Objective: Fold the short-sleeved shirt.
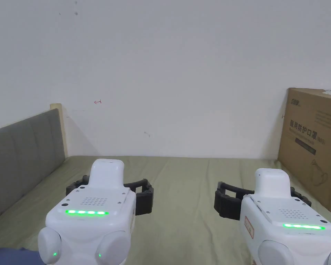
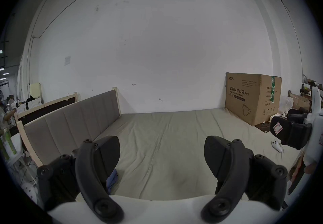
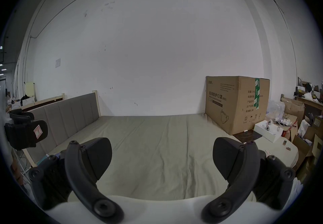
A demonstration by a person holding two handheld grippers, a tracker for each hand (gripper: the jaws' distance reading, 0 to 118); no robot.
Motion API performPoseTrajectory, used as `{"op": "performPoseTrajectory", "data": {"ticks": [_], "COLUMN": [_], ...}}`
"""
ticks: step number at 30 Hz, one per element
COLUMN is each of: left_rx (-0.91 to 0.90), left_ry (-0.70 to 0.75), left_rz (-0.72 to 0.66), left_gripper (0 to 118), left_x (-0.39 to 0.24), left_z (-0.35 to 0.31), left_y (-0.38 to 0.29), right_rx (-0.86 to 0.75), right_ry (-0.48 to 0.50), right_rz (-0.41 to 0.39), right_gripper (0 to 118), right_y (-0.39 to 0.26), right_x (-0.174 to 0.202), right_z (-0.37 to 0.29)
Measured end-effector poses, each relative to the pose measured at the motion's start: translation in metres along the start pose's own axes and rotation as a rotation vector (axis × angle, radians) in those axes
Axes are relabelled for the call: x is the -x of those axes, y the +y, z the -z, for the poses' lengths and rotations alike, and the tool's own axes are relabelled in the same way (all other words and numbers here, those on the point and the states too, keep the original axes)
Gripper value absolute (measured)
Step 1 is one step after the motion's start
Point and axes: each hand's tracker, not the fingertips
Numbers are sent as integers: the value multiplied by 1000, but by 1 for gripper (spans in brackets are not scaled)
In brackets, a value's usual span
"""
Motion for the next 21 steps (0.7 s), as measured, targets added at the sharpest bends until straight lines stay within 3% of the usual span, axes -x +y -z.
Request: {"op": "performPoseTrajectory", "data": {"ticks": [21], "left_rx": [20], "left_ry": [3], "left_rz": [8], "left_gripper": [102], "left_x": [-7], "left_z": [8], "left_y": [2], "right_rx": [36], "right_ry": [1], "right_rz": [-15], "right_gripper": [115], "right_y": [-6], "right_x": [-3], "right_z": [7]}}
